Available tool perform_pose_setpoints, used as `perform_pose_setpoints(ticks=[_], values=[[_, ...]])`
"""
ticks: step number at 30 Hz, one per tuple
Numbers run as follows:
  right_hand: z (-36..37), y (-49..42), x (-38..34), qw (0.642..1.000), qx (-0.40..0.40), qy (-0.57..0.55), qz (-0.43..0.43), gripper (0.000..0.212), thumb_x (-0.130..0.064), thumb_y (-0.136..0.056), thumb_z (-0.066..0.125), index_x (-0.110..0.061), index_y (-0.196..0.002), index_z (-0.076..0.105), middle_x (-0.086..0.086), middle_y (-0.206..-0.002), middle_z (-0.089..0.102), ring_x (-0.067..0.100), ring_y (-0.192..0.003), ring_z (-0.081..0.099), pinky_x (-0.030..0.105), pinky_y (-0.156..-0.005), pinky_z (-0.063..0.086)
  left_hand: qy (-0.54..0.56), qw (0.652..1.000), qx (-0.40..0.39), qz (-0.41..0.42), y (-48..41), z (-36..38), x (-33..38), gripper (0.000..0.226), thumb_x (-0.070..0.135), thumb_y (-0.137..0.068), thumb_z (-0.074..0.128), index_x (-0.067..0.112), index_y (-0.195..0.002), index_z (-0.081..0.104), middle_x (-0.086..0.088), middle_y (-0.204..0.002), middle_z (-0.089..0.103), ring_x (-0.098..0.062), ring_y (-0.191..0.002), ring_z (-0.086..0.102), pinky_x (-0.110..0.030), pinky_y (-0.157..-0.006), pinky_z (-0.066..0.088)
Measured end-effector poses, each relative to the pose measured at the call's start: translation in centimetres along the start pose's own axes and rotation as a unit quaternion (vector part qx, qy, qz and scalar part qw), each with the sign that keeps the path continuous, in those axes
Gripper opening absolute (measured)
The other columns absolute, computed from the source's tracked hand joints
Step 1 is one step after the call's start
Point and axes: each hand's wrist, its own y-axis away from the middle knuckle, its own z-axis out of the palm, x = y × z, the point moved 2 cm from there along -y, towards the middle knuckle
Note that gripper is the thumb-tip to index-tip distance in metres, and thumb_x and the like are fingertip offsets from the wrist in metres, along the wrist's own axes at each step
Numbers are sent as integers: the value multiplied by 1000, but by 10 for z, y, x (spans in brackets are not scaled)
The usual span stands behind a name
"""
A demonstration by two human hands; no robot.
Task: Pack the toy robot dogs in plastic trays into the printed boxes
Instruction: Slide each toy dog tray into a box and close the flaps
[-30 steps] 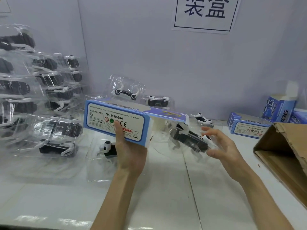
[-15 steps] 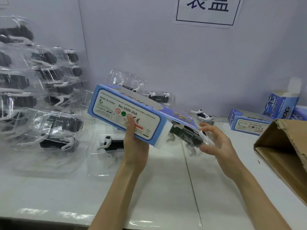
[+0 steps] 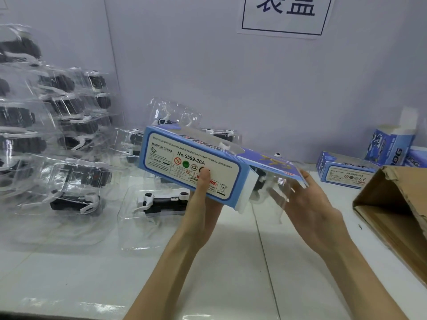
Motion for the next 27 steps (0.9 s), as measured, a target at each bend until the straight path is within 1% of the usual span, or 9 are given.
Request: perform_pose_setpoints(ticks=[4,7,11,14,17,19,22,24,27], values=[[13,-3,-3,970,169,168,-56,41,-14,-73,82,-19,-105,57,-3,-107,73,16,-100,66,37,-90,48,42,998,-33,-32,7,14,-6,73,53,-61,91,27,-126,67,-1,-120,73,-15,-112,69,-30,-92,56],[18,-5,-23,946,248,184,-95,48,-27,-64,82,-30,-106,59,-2,-114,71,21,-111,62,37,-95,45,76,996,-33,-31,13,32,-6,39,50,-72,81,38,-108,77,-1,-125,71,-21,-123,63,-52,-113,42],[26,-9,-66,950,213,221,-60,98,-51,-49,95,-27,-132,48,-2,-127,65,12,-117,63,35,-100,52,135,983,-71,-98,28,67,-11,79,54,-69,85,30,-139,57,-13,-139,61,-34,-130,57,-49,-100,53],[36,-12,-81,941,177,288,-36,71,-50,-55,91,-21,-114,63,-1,-106,74,15,-99,71,32,-81,53,139,969,-89,-185,36,94,-21,80,64,-81,72,24,-147,49,-14,-140,60,-34,-130,57,-46,-100,53],[34,-18,-80,878,254,405,-13,55,-42,-53,92,-25,-95,60,-10,-89,69,-5,-77,64,14,-65,47,245,924,-18,-294,38,98,-38,86,62,-78,72,7,-141,54,-23,-128,65,-41,-123,60,-53,-100,48],[30,-19,-80,836,271,476,5,59,-34,-61,92,-31,-106,54,-15,-95,61,-9,-80,59,15,-63,42,260,908,-21,-329,42,96,-47,89,70,-79,61,1,-135,60,-24,-125,66,-42,-123,60,-53,-98,46],[26,-17,-83,797,254,548,2,78,-51,-58,88,-36,-122,46,-18,-102,57,-5,-90,54,22,-69,40,236,884,-100,-391,55,88,-50,100,81,-85,43,0,-142,52,-26,-145,51,-43,-130,54,-56,-105,42],[30,-17,-81,769,244,591,-7,76,-66,-58,80,-40,-121,46,-24,-106,55,-2,-93,53,24,-71,39,151,909,-152,-357,63,81,-39,98,79,-90,39,4,-153,37,-25,-153,42,-46,-134,48,-57,-110,35],[36,-14,-77,699,261,659,-101,68,-54,-74,80,-29,-129,49,-12,-122,50,8,-109,49,32,-84,42,10,960,-208,-186,70,64,-14,59,63,-91,57,16,-124,69,-16,-129,67,-33,-109,67,-42,-95,52]])
